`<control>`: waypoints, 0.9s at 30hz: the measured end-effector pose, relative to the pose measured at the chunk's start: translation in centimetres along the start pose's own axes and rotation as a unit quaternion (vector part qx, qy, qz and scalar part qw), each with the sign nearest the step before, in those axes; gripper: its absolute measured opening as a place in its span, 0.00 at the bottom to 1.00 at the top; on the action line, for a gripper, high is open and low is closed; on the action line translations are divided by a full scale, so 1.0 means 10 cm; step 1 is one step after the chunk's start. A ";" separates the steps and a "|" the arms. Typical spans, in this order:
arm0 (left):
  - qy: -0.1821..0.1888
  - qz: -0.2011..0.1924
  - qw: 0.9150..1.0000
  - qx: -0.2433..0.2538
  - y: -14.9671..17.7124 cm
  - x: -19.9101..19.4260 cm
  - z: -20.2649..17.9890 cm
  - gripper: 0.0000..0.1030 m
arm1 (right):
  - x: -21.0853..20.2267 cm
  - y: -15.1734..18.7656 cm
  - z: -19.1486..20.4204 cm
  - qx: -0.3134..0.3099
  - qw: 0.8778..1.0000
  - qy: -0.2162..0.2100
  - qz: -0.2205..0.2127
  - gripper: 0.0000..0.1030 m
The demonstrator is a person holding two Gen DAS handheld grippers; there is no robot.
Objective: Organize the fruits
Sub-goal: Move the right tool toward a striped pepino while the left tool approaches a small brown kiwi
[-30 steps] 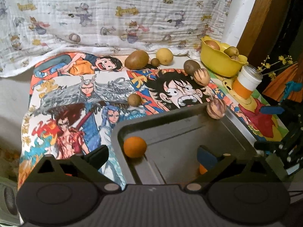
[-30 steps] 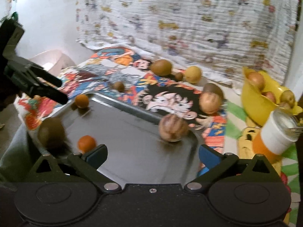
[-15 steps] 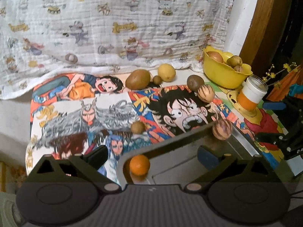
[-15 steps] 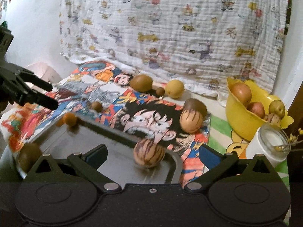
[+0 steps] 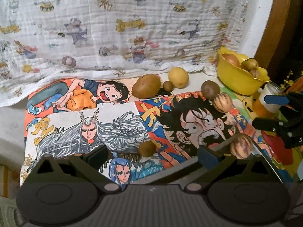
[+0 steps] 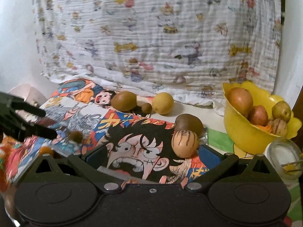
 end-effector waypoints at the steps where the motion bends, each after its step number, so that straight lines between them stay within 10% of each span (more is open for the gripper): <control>1: 0.002 0.003 1.000 -0.003 -0.01 0.04 0.01 0.99 | 0.05 -0.02 -0.02 0.006 1.000 -0.002 0.002 0.99; 27: 0.003 0.010 0.998 -0.061 0.01 0.65 -0.05 0.86 | 1.04 -0.15 -0.40 0.081 0.996 -0.001 0.043 0.96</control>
Point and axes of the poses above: each gripper's, at about its wrist camera, not at the fingertips, and x roughly the way its jaws point, z to its left, y to its underside, the point moved 3 cm from there along x, roughly the way its jaws point, and after that the axes turned 12 degrees about z, right-handed, at the moved point
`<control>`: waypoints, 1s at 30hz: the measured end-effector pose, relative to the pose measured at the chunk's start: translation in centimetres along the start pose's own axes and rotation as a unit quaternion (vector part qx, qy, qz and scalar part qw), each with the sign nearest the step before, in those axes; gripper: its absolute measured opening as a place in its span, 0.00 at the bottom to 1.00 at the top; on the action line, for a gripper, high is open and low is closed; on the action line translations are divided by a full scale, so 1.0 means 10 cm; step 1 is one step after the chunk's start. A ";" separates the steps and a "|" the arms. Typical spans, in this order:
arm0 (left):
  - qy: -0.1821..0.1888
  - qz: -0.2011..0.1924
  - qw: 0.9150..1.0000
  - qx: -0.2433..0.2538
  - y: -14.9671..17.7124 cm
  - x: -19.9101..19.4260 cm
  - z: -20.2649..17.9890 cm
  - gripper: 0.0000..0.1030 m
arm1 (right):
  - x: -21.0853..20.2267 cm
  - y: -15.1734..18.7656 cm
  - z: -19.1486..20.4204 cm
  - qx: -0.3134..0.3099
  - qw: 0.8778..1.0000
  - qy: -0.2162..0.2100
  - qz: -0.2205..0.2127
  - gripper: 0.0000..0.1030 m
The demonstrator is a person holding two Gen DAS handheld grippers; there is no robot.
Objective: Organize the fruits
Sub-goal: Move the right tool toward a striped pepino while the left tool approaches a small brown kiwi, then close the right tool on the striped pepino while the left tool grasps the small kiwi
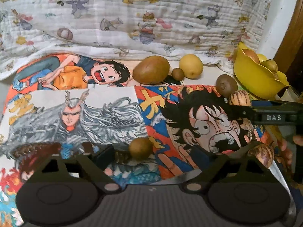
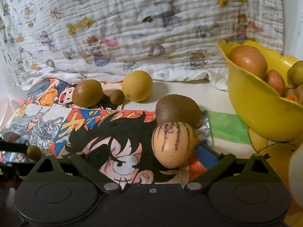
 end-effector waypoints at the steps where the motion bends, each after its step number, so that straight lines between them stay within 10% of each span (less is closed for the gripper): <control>1: 0.002 -0.001 1.000 -0.002 0.01 0.01 -0.01 0.84 | 0.02 -0.01 0.00 -0.001 1.000 0.004 -0.001 0.96; 30: -0.010 -0.025 1.000 -0.013 0.04 0.06 -0.01 0.39 | 0.13 0.09 0.23 -0.040 0.999 -0.023 -0.006 0.55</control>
Point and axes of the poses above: each gripper's, at about its wrist camera, not at the fingertips, and x roughly the way its jaws point, z to its left, y to its underside, the point moved 3 cm from there along x, roughly the way its jaws point, and after that the axes turned 12 degrees about z, right-handed, at the moved point
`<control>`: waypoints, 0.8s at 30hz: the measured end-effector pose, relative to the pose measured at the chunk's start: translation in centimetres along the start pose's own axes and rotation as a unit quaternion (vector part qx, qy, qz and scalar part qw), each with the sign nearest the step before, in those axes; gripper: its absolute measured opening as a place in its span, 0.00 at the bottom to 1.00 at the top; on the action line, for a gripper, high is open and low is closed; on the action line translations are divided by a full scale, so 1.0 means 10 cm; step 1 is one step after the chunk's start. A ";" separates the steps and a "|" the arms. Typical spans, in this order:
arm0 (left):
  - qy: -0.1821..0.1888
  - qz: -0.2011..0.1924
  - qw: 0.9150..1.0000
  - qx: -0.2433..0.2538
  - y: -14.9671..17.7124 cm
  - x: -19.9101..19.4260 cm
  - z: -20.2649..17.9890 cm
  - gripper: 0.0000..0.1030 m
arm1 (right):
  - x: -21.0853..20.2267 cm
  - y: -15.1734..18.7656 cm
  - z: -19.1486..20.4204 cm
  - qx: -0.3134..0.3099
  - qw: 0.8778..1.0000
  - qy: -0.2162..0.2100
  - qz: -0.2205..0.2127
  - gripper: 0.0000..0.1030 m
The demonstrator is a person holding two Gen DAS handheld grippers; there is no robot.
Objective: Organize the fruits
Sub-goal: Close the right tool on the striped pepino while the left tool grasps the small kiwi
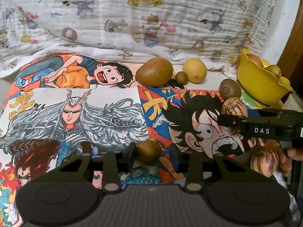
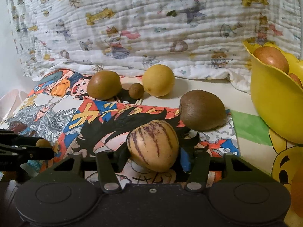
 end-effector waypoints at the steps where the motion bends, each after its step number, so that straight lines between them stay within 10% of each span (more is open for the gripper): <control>1: -0.001 0.000 1.000 0.001 0.00 0.00 0.00 0.36 | 0.00 0.00 0.02 -0.003 1.000 -0.001 0.000 0.55; 24: 0.014 -0.025 1.000 0.004 -0.04 -0.26 -0.15 0.31 | -0.39 0.08 0.31 -0.047 0.995 -0.072 -0.052 0.54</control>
Point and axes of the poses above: each gripper's, at about its wrist camera, not at the fingertips, and x roughly the way its jaws point, z to its left, y to its underside, the point moved 3 cm from there along x, roughly the way its jaws point, and after that the axes turned 12 degrees about z, right-handed, at the moved point
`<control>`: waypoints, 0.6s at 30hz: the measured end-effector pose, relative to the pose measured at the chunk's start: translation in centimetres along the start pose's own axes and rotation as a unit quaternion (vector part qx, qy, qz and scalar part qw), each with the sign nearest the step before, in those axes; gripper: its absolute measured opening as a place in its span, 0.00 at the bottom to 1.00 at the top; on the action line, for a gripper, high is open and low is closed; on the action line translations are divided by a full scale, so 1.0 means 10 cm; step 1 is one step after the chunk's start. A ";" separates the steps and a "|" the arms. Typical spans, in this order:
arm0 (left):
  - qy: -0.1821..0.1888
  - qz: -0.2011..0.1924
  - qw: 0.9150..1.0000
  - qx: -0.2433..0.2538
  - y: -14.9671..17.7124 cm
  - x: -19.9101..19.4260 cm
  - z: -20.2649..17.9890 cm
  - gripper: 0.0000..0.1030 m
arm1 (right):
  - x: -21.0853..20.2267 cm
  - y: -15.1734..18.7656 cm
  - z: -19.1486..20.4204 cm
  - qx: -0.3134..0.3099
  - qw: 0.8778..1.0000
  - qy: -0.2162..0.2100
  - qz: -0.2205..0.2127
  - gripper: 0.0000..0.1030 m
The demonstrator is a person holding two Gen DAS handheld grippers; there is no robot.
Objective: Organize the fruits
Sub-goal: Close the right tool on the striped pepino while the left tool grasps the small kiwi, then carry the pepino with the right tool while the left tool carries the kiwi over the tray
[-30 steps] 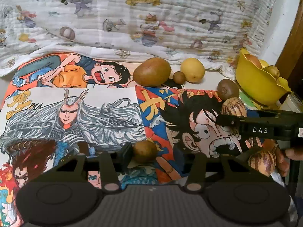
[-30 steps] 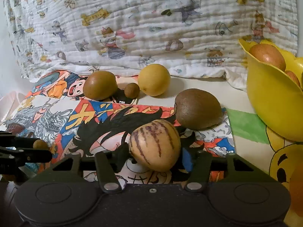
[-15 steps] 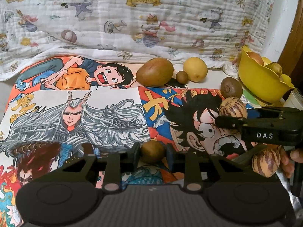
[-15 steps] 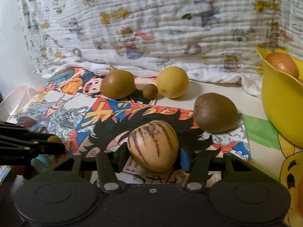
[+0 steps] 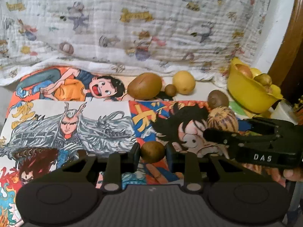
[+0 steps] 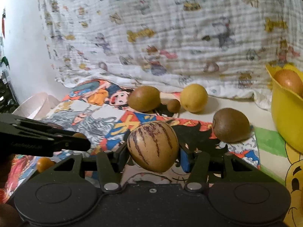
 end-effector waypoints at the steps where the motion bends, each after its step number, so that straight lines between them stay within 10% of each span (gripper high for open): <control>1: 0.002 -0.004 1.000 0.001 0.00 -0.04 -0.03 0.31 | -0.04 0.00 0.02 -0.002 1.000 -0.002 -0.002 0.54; 18: 0.036 -0.029 0.999 0.008 0.44 -0.62 -0.44 0.31 | -0.82 0.52 0.34 -0.041 0.999 -0.023 -0.014 0.54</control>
Point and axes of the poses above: each gripper's, at about its wrist camera, not at the fingertips, and x roughly the way its jaws point, z to its left, y to its underside, the point moved 3 cm from there along x, roughly the way its jaws point, and after that the axes turned 12 degrees about z, right-handed, at the moved point
